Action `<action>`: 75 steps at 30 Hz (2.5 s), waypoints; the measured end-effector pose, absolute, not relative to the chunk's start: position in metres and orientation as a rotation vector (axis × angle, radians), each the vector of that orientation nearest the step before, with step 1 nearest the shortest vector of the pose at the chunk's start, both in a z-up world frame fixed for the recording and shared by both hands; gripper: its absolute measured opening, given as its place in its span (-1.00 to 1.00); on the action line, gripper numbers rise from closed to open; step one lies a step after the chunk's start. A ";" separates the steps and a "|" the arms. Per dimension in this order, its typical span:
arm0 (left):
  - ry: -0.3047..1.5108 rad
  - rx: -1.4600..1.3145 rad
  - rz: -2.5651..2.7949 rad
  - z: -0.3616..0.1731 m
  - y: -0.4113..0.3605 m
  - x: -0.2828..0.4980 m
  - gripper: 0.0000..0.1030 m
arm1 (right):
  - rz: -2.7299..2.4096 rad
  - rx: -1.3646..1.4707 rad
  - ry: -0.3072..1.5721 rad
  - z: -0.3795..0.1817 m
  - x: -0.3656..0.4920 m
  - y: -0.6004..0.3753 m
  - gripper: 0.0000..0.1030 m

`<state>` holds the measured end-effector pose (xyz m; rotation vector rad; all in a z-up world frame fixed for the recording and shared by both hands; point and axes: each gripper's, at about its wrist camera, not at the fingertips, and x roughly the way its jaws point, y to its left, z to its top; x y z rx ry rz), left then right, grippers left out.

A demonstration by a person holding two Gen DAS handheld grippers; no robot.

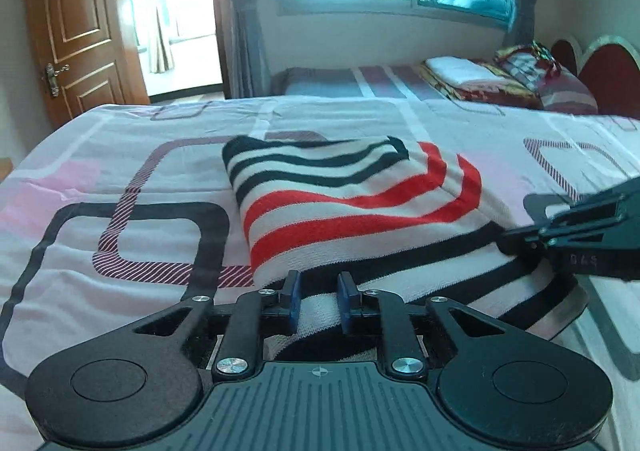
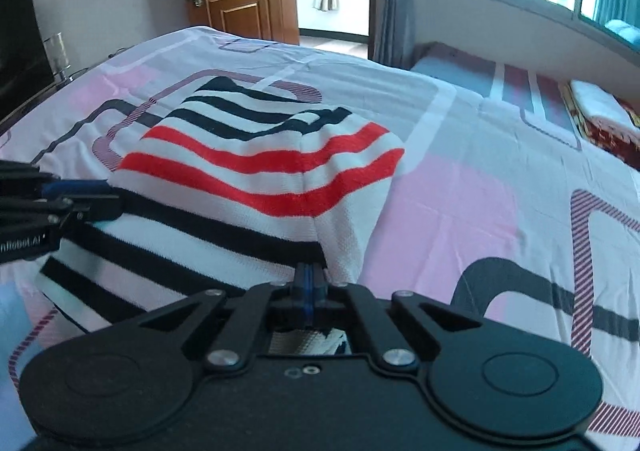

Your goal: Fold small clothes

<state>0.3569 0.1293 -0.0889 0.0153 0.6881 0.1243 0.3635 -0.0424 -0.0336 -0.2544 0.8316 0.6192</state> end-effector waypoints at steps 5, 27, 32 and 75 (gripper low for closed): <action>0.663 0.030 0.124 -0.080 0.117 0.340 -0.46 | 0.608 -0.262 0.804 -0.023 0.349 -0.038 -0.63; 0.474 -0.049 0.193 -0.004 0.108 0.165 1.00 | 0.547 -0.094 0.698 0.064 0.226 -0.116 0.78; 0.504 -0.097 0.187 0.008 0.099 0.125 1.00 | 0.483 -0.023 0.670 0.087 0.173 -0.131 0.98; 0.500 -0.047 0.102 0.020 0.089 0.075 1.00 | 0.412 -0.109 0.577 0.106 0.081 -0.104 0.98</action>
